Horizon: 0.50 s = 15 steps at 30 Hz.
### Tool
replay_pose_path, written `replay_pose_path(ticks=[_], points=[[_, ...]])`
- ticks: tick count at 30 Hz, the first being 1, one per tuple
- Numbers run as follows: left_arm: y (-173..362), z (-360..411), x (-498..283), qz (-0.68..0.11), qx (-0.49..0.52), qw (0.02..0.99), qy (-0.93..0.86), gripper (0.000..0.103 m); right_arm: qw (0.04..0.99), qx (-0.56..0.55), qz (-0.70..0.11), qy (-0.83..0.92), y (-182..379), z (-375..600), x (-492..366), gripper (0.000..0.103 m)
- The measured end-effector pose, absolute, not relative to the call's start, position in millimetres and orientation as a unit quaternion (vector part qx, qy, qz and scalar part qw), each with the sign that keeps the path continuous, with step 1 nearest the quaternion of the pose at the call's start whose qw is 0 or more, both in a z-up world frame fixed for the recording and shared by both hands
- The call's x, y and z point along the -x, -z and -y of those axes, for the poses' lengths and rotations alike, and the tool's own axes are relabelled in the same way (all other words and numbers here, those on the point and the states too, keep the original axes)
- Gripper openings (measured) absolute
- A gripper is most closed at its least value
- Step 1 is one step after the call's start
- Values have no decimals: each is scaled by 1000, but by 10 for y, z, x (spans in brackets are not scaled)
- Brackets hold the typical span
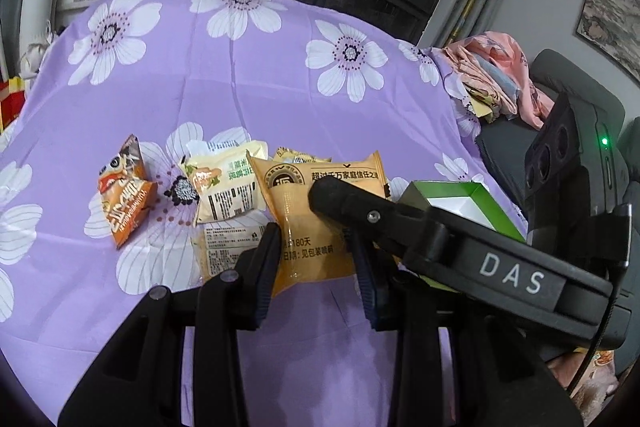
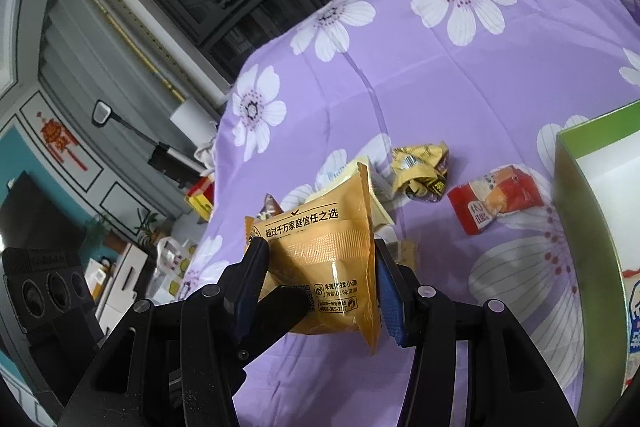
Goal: Organize snacks
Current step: 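Lift and carry the yellow cake packet with the right gripper to the box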
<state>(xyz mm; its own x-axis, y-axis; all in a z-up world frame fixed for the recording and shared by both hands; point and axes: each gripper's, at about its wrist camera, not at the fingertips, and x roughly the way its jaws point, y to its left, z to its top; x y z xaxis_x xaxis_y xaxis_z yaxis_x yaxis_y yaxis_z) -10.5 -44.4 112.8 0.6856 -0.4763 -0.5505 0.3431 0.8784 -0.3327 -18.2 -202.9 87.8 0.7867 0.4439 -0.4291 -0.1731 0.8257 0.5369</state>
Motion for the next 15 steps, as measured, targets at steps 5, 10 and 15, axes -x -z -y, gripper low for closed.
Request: replay_pose_path(ticks=[5,10,15], points=[[-1173,448,155,-314,96,918,221,34,917,-241,-266,-175,-916,2022,234,54],[-1211,467,194,-306,89,922,219,34,921,-235,-256,-175,-956,2020,272,54],[-1249,473,247,-294,83,926,220,34,925,-232,-244,-178,-999,2017,329,54]])
